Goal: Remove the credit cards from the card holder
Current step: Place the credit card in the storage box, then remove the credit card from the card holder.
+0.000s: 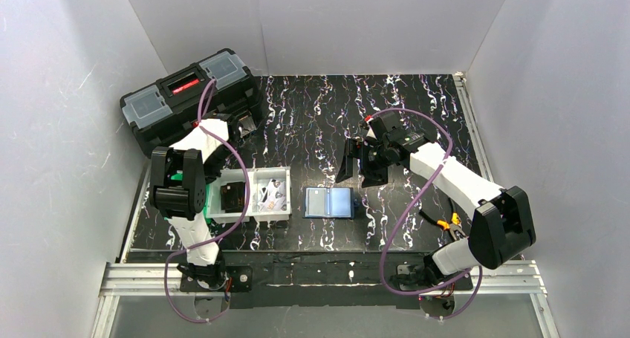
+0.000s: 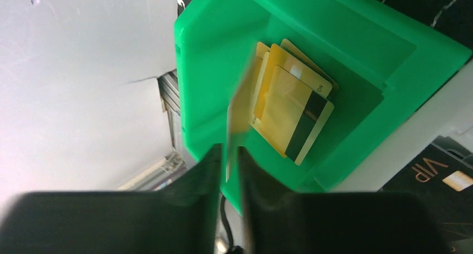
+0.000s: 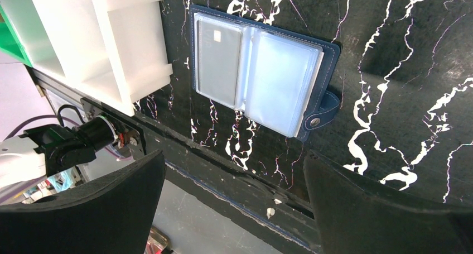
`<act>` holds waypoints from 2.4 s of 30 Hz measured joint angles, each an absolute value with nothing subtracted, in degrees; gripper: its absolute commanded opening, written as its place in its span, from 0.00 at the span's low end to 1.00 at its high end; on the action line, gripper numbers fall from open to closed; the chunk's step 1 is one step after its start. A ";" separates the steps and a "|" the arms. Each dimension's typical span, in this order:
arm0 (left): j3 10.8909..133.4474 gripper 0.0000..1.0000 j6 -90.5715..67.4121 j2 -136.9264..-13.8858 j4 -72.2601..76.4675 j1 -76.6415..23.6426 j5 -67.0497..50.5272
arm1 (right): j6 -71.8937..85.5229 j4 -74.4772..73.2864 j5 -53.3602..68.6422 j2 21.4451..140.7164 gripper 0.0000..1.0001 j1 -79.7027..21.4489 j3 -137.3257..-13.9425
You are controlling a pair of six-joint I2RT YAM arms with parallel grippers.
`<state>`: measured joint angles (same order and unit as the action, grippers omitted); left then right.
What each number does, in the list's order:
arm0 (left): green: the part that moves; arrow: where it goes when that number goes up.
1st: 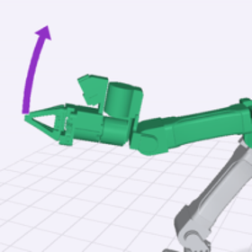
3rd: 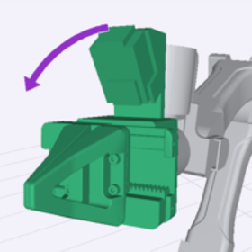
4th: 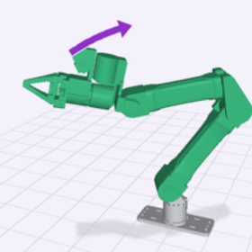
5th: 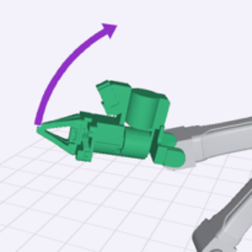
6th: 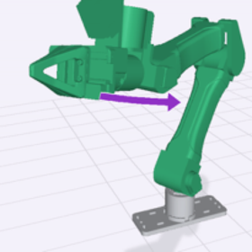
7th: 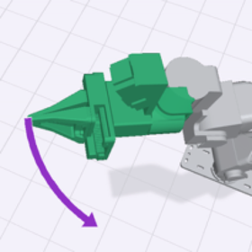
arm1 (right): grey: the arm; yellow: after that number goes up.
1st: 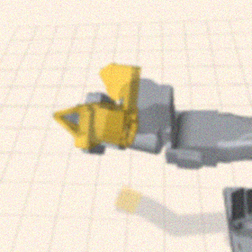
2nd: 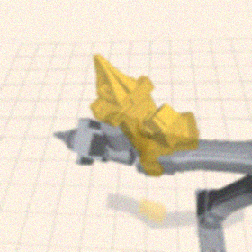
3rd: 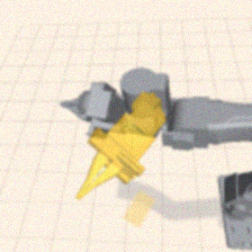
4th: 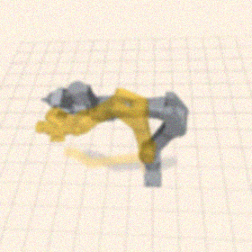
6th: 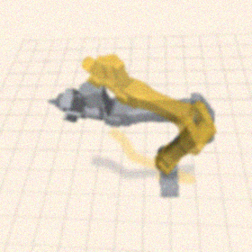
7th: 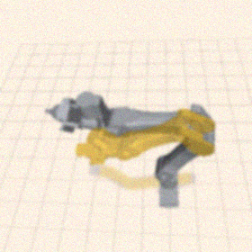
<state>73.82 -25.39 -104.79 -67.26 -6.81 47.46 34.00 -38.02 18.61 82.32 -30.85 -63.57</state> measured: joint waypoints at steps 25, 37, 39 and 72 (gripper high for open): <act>75.61 0.80 -21.28 -94.00 -66.11 -6.22 34.72 | 34.06 -38.15 17.52 85.56 1.00 -31.53 -63.70; 74.26 0.80 -22.13 -81.41 -56.27 -7.60 2.39 | 36.99 -41.04 8.25 94.06 1.00 -39.05 -70.39; 74.19 0.79 -23.62 -80.34 -53.82 -10.76 -3.33 | 38.28 -41.25 6.46 95.48 0.94 -40.95 -71.16; 73.47 0.76 -37.15 -81.89 -46.72 -18.37 -10.11 | 39.55 -49.74 -3.03 117.73 0.64 -51.31 -88.84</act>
